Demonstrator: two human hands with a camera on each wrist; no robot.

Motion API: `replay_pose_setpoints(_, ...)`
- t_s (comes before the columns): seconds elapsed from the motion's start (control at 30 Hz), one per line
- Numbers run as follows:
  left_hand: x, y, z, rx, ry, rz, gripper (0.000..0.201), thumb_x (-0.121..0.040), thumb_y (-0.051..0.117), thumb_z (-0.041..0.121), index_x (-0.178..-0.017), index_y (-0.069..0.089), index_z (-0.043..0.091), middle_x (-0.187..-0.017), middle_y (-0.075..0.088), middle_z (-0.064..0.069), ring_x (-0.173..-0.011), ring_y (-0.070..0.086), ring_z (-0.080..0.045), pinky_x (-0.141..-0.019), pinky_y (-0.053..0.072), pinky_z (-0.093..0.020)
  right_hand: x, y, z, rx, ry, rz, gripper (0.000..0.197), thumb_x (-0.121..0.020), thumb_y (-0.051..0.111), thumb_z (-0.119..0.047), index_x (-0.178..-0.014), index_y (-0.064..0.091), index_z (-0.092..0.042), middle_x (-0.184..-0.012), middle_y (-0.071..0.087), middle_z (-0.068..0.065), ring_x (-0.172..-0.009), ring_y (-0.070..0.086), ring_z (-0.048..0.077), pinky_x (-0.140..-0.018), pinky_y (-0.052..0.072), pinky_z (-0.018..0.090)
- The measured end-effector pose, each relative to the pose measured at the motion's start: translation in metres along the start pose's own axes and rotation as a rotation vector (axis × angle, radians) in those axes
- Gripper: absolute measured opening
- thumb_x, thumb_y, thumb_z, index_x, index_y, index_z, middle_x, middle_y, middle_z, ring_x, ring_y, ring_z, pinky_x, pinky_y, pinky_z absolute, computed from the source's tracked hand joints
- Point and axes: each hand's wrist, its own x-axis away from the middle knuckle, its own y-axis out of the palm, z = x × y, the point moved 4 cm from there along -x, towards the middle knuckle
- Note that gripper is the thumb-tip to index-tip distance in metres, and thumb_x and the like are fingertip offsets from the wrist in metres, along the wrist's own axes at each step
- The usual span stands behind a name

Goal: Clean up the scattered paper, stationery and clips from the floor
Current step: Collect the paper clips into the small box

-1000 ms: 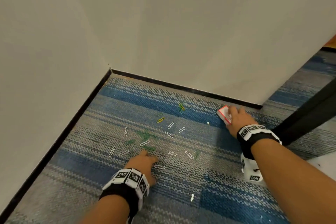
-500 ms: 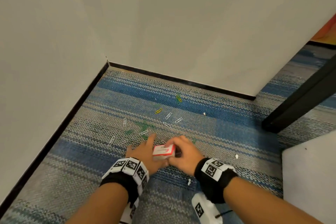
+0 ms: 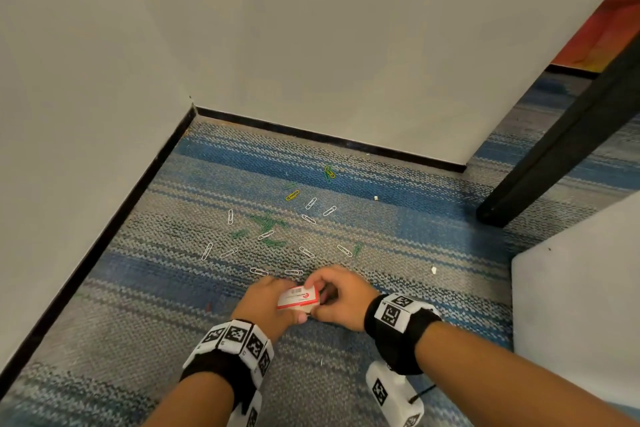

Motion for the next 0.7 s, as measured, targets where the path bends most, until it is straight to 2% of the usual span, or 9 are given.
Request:
replay_pose_setpoints(0.1,0.006,0.003,-0.001,0.06,0.023,-0.011,0.063,-0.079,0.056,0.05,-0.131,0.049,0.016,-0.124,0.058,-0.004,-0.113,0.054,-0.019,-0.091,0.039,-0.026,0.001,-0.001,0.002,-0.055,0.049,0.039,0.029,-0.068,0.067,-0.023,-0.093,0.06,-0.037,-0.087,0.052,-0.006,-0.072,0.05,0.006,-0.073,0.043,0.018)
replay_pose_setpoints(0.17,0.008,0.006,0.003,0.136,0.046,-0.008,0.054,-0.085,0.049,0.049,-0.127,0.05,0.015,-0.114,0.06,-0.002,-0.105,0.057,-0.019,-0.082,0.041,-0.026,0.0,-0.003,0.003,-0.153,0.1,0.028,0.026,-0.078,0.066,-0.014,-0.097,0.061,-0.031,-0.082,0.049,-0.008,-0.069,0.047,0.003,-0.07,0.04,0.015)
replay_pose_setpoints(0.23,0.011,0.008,0.006,0.23,0.054,0.024,0.051,-0.083,0.044,0.052,-0.119,0.053,0.017,-0.102,0.061,0.0,-0.097,0.059,-0.019,-0.075,0.041,-0.028,-0.002,-0.004,0.001,-0.252,0.108,0.015,0.03,-0.081,0.065,-0.006,-0.101,0.06,-0.027,-0.083,0.047,-0.007,-0.069,0.047,0.004,-0.071,0.04,0.015)
replay_pose_setpoints(0.27,0.012,0.009,0.006,0.296,0.038,0.05,0.049,-0.08,0.042,0.054,-0.114,0.054,0.02,-0.098,0.063,0.0,-0.093,0.06,-0.02,-0.073,0.042,-0.029,-0.004,-0.005,-0.001,-0.31,0.107,0.022,0.033,-0.08,0.067,-0.004,-0.102,0.06,-0.027,-0.084,0.047,-0.005,-0.072,0.048,0.006,-0.076,0.043,0.019)
replay_pose_setpoints(0.33,0.013,0.011,0.006,0.411,-0.005,0.11,0.031,-0.084,0.044,0.054,-0.098,0.053,0.028,-0.088,0.064,0.004,-0.083,0.06,-0.017,-0.066,0.041,-0.028,-0.005,-0.008,-0.003,-0.414,0.109,0.058,0.039,-0.077,0.071,-0.002,-0.103,0.06,-0.03,-0.088,0.049,-0.003,-0.08,0.053,0.011,-0.088,0.048,0.034)
replay_pose_setpoints(0.4,0.012,0.013,0.006,0.488,-0.046,0.143,0.019,-0.09,0.05,0.045,-0.081,0.05,0.029,-0.074,0.059,0.007,-0.071,0.055,-0.013,-0.06,0.037,-0.026,-0.007,-0.011,-0.003,-0.465,0.105,0.071,0.042,-0.075,0.074,-0.003,-0.102,0.061,-0.033,-0.092,0.053,-0.001,-0.087,0.056,0.015,-0.094,0.048,0.041)
replay_pose_setpoints(0.5,0.011,0.013,0.004,0.563,-0.053,0.169,0.032,-0.083,0.052,0.051,-0.069,0.046,0.022,-0.06,0.047,0.005,-0.058,0.042,-0.013,-0.058,0.03,-0.029,-0.007,-0.013,-0.006,-0.49,0.091,0.069,0.037,-0.074,0.075,-0.001,-0.101,0.063,-0.023,-0.095,0.061,-0.001,-0.091,0.06,0.012,-0.092,0.049,0.03)
replay_pose_setpoints(0.6,0.012,0.01,0.004,0.591,-0.041,0.163,0.034,-0.08,0.051,0.05,-0.065,0.042,0.02,-0.058,0.042,0.004,-0.056,0.037,-0.014,-0.056,0.028,-0.029,-0.006,-0.013,-0.011,-0.469,0.085,0.106,0.03,-0.075,0.074,-0.001,-0.101,0.067,-0.014,-0.095,0.065,-0.003,-0.089,0.061,0.007,-0.082,0.05,0.016)
replay_pose_setpoints(0.7,0.013,0.008,0.002,0.608,-0.056,0.192,0.028,-0.079,0.06,0.045,-0.069,0.048,0.022,-0.062,0.05,0.006,-0.058,0.044,-0.01,-0.057,0.031,-0.025,-0.005,-0.012,-0.014,-0.444,0.1,0.096,0.032,-0.075,0.072,0.001,-0.1,0.067,-0.017,-0.095,0.064,-0.006,-0.078,0.061,0.009,-0.075,0.05,0.016)
